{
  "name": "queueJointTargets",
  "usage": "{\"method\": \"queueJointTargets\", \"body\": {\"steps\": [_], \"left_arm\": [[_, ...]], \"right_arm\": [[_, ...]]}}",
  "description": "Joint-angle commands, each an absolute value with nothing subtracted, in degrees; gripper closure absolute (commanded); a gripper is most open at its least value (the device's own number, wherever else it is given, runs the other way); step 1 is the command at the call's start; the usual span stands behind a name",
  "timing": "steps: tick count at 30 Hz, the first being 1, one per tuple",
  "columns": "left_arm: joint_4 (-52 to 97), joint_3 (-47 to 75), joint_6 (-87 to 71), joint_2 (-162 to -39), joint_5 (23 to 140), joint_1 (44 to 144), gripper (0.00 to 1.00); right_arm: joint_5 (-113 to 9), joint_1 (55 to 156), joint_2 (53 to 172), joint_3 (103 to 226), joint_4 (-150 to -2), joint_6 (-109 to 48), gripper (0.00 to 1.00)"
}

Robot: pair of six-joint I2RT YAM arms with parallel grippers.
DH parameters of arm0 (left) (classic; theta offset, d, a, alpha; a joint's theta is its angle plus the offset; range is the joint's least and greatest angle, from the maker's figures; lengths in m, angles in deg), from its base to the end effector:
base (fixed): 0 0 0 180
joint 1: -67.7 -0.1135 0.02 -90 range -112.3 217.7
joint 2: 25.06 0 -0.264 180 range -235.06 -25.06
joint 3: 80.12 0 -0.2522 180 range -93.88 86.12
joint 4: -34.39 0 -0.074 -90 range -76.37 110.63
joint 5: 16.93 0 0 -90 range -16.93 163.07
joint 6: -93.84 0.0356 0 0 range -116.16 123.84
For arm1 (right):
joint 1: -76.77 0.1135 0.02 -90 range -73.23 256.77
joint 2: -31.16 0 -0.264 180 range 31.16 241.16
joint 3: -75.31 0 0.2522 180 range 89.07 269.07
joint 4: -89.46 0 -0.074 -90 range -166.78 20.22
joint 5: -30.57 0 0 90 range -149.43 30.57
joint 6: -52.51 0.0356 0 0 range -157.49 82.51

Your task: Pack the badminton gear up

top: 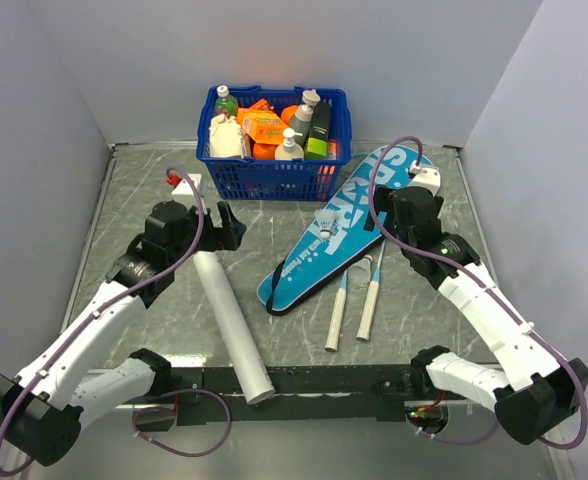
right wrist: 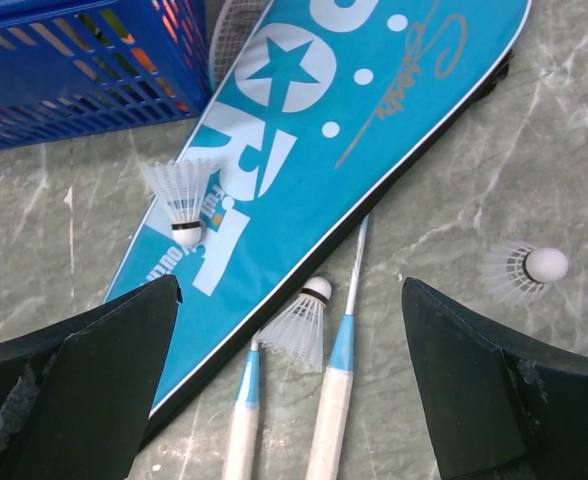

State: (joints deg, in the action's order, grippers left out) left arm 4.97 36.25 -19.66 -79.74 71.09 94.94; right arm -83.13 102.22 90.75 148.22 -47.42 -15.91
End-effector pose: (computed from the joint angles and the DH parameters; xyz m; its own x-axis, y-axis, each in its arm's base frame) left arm 0.1954 -0.0992 0.3298 -0.4561 -0.2134 -0.8640 0.2691 0.8923 -0.3625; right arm 0.2087 0.0835 0.3463 -0.4462 0.1606 -0.8804 0.0920 0.9868 0.1334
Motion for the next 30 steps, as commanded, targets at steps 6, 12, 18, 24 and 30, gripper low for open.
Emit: {"method": "queueJointTargets", "body": {"steps": [6,12,18,24,30], "left_arm": [[-6.16,29.79,-26.55,-84.29,62.63,95.12,0.04],[-21.87,21.88,-39.03,-95.96,52.33,95.03,0.04],[-26.67,20.63,-46.6,-103.89,51.62,93.98,0.04],[-21.47,28.63,-48.89,-103.29,55.59,89.49,0.04],[-21.39,31.71,-50.38,-103.37,55.14,89.4,0.04]], "right_arm": [[-85.36,102.79,90.66,147.87,-47.69,-17.28,0.0],[-84.84,102.7,94.88,150.59,-42.25,-17.19,0.0],[-76.76,104.1,96.99,149.36,-43.91,-17.19,0.0],[-76.48,107.62,97.34,149.89,-43.29,-17.8,0.0],[-76.13,108.33,96.29,148.75,-43.29,-17.98,0.0]]}}
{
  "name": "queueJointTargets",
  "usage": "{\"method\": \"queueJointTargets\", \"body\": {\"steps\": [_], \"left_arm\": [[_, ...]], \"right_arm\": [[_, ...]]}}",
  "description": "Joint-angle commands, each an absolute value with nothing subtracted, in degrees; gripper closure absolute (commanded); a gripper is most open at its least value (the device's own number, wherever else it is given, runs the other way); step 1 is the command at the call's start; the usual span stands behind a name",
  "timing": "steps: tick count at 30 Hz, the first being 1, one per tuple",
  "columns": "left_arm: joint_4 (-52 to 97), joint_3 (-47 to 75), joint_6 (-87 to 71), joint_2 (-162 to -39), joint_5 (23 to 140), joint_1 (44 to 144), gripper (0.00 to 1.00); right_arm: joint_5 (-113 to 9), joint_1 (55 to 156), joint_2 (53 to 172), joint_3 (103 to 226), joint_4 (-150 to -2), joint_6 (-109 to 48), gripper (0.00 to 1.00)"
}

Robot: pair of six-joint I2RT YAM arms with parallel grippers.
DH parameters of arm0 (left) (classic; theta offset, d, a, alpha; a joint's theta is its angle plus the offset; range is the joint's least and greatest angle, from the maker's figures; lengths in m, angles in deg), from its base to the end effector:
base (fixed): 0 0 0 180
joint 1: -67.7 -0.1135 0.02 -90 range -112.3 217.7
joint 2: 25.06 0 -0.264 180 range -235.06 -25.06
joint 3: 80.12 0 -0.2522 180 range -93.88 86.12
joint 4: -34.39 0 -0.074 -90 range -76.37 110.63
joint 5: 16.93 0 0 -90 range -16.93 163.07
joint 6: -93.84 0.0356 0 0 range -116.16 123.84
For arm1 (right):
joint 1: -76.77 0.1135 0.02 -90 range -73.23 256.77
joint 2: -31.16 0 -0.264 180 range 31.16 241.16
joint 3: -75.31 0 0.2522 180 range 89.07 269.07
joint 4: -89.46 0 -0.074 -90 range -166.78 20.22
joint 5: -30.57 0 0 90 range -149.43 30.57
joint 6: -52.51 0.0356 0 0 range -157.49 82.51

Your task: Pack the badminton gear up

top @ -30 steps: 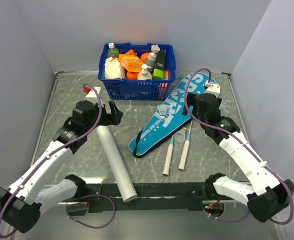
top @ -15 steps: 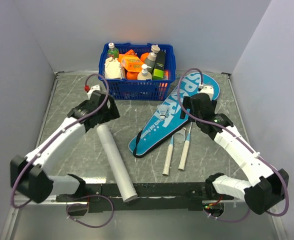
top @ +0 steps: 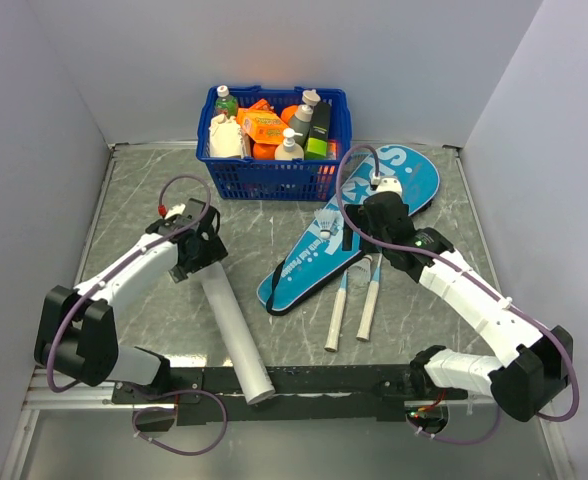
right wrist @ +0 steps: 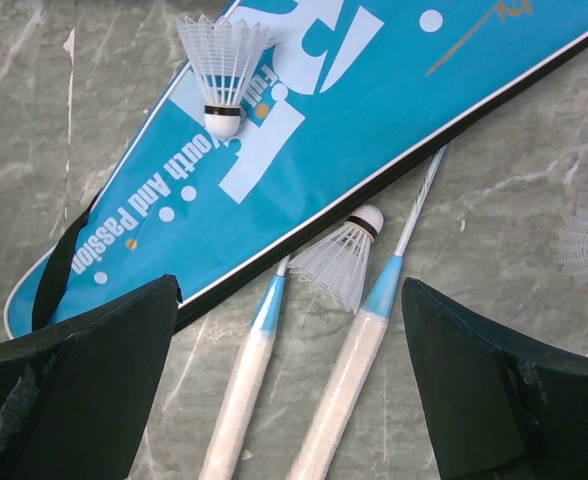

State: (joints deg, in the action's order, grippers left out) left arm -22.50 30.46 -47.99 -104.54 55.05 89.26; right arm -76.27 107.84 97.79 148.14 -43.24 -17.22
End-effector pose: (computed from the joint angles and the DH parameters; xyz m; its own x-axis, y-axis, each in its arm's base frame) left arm 0.2480 -0.0862 0.2298 -0.7150 -0.5213 -0.4658 -0.5265 0.8399 -0.1319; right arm 0.2173 0.1189 0.3120 -0.6345 0.0048 -0.7729 -0.0929 0.9923 0.0824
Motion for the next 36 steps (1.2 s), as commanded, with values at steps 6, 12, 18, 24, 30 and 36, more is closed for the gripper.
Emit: {"method": "queueJointTargets", "body": {"steps": [6,12,18,24,30,36], "left_arm": [[-15.68,35.75,-48.9,-104.43,58.3,89.49,0.04],[-11.45,37.78,-47.84,-106.36,60.15,89.58,0.04],[-10.83,36.64,-47.13,-110.75,58.48,90.28,0.04],[-9.6,35.85,-46.78,-114.01,57.69,91.07,0.01],[-8.9,35.58,-46.34,-113.74,57.43,91.51,0.29],[-9.25,35.32,-44.59,-111.37,56.02,92.13,0.63]], "right_arm": [[-76.13,108.76,95.32,147.34,-43.12,-17.8,0.0],[-75.78,109.2,95.14,146.9,-42.94,-17.63,0.0],[-76.13,109.56,95.41,147.16,-42.33,-17.8,0.0],[-76.48,109.73,95.5,146.9,-42.06,-17.63,0.0],[-76.92,109.82,95.41,146.9,-42.06,-17.98,0.0],[-76.75,109.82,96.02,147.07,-42.15,-17.8,0.0]]}}
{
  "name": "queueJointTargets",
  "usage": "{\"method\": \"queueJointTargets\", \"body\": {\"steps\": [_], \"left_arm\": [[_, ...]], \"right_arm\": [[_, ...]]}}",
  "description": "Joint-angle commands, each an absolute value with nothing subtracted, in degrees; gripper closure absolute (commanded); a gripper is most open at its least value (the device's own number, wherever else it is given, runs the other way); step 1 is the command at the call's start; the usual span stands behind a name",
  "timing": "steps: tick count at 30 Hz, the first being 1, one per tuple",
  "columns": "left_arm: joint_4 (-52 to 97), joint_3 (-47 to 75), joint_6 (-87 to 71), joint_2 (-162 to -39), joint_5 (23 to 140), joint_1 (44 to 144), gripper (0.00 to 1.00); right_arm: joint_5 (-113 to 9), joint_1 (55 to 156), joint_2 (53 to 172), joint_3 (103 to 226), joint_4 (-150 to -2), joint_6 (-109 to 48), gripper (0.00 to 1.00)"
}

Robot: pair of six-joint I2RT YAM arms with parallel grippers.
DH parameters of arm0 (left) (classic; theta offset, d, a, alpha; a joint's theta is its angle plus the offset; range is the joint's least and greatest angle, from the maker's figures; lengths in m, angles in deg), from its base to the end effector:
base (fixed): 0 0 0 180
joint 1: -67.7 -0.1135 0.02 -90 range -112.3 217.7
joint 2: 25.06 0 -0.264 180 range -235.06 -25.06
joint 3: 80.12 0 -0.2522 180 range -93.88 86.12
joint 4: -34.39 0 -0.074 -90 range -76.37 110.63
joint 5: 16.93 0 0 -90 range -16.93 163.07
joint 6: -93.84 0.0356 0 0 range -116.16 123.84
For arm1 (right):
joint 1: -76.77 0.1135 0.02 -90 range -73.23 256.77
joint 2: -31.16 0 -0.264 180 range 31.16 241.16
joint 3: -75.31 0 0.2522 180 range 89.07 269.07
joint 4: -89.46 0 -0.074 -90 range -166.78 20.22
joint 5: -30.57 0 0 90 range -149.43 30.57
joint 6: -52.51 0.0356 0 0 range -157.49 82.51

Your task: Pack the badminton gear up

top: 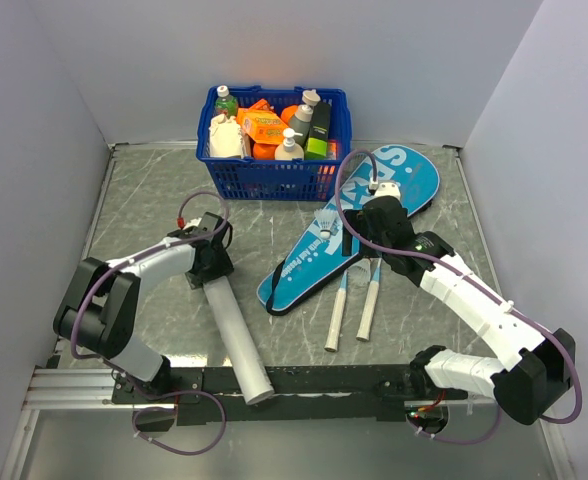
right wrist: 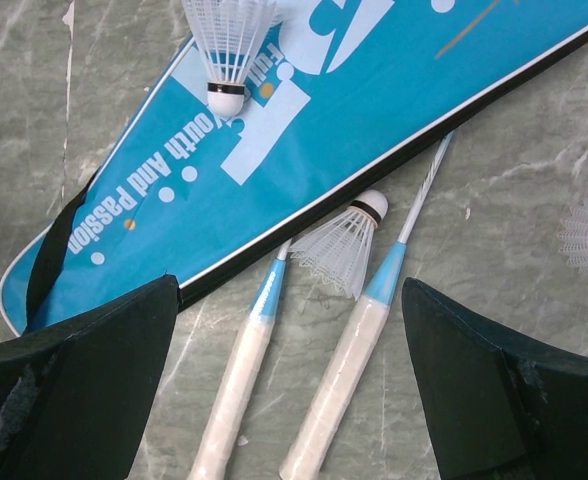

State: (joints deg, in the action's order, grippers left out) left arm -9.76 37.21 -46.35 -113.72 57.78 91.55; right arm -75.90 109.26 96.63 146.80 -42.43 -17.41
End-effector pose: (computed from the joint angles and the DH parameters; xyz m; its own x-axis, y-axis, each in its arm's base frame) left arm 0.2574 -0.1035 0.1650 -0.7874 -0.4621 -0.4080 -0.4635 0.8802 -0.1022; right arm 0.2091 0.1212 0.3076 -0.6469 -0.0217 -0.7622 -0.1230 0.9895 0.0763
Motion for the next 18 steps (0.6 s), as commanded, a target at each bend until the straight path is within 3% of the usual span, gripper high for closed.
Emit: {"method": "queueJointTargets", "body": {"steps": [1,6,13,18], "left_arm": [[-9.43,35.06,-44.24,-111.02,55.93,92.04,0.64],[-7.15,32.69,-36.42,-106.11,60.58,92.13,0.82],[-8.99,21.8,-23.5,-103.37,66.91,92.13,0.92],[-8.37,12.67,-14.45,-104.95,71.74,92.04,0.92]], "right_arm": [[-76.74,109.91,96.11,147.08,-42.24,-17.89,0.0],[-74.91,109.82,97.69,149.88,-40.93,-18.42,0.0],[-72.61,109.82,97.52,154.63,-38.46,-19.82,0.0],[-71.74,109.82,96.29,157.44,-36.53,-19.91,0.0]]}}
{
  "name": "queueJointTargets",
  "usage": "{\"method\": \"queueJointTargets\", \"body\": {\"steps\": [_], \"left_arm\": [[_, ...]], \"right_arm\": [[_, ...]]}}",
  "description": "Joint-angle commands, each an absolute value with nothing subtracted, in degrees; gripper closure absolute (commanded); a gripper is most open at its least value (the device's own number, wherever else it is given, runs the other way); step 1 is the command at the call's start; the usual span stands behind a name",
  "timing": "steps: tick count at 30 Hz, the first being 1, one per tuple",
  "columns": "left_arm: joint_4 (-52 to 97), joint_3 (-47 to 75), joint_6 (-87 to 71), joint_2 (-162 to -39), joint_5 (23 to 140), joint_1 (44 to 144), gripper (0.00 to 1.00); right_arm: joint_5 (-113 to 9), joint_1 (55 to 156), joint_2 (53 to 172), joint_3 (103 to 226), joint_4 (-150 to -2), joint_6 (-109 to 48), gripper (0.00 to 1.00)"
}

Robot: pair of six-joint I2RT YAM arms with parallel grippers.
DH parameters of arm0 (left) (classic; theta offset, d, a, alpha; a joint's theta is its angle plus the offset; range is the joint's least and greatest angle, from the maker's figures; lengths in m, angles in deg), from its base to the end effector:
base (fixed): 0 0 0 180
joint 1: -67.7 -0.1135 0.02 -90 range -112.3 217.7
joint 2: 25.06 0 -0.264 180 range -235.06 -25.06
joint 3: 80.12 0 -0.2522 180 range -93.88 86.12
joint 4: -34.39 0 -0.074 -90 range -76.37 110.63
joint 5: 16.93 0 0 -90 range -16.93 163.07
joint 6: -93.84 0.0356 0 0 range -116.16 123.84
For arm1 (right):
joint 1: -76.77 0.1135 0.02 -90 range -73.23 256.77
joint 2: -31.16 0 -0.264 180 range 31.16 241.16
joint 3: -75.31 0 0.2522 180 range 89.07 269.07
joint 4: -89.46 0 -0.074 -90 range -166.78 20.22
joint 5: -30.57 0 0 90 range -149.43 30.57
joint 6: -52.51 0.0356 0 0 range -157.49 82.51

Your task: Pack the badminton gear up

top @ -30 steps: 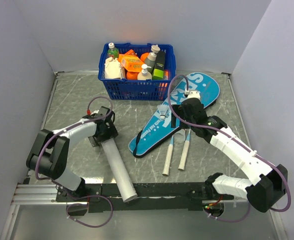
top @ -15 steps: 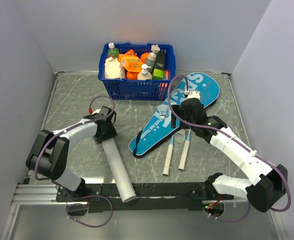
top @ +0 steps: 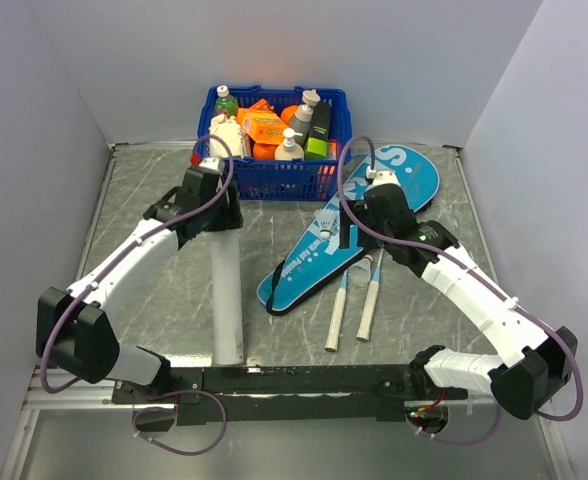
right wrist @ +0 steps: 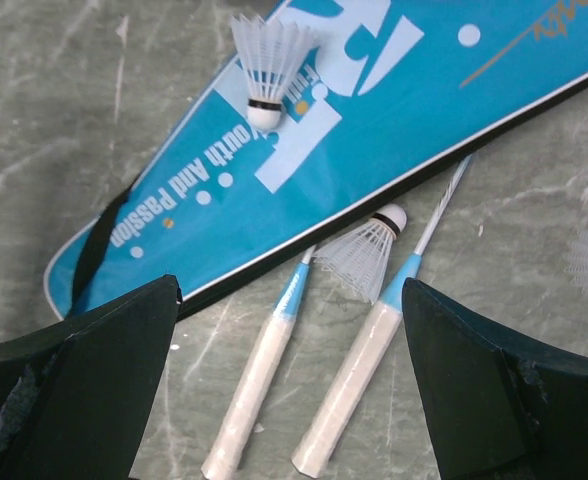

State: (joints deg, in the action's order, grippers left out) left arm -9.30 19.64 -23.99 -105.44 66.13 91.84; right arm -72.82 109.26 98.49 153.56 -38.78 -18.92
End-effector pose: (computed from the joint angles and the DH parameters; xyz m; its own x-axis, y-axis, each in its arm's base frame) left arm 0.2819 -0.1216 0.2975 -0.7113 -0.1891 -0.6770 -0.0064 0.9648 -0.2628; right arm 0.2137 0.1263 0.3338 -0.6422 -0.0417 -0.7654 -0.1796 0.9789 0.0974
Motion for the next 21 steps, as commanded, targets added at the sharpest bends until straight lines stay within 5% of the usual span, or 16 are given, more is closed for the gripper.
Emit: {"method": "queueJointTargets", "body": {"steps": [1,6,21], "left_arm": [[-8.72,11.25,-12.96,-106.17,74.27,92.04,0.92],[-9.26,6.14,-3.11,-107.24,81.77,94.31,0.93],[-4.07,19.22,10.43,-92.49,97.5,112.85,0.88]], "right_arm": [[-71.21,109.73,95.68,157.62,-36.27,-19.74,0.0],[-68.84,109.82,92.6,158.06,-33.98,-20.0,0.0],[-45.74,109.82,75.56,158.33,-30.11,-22.37,0.04]]}}
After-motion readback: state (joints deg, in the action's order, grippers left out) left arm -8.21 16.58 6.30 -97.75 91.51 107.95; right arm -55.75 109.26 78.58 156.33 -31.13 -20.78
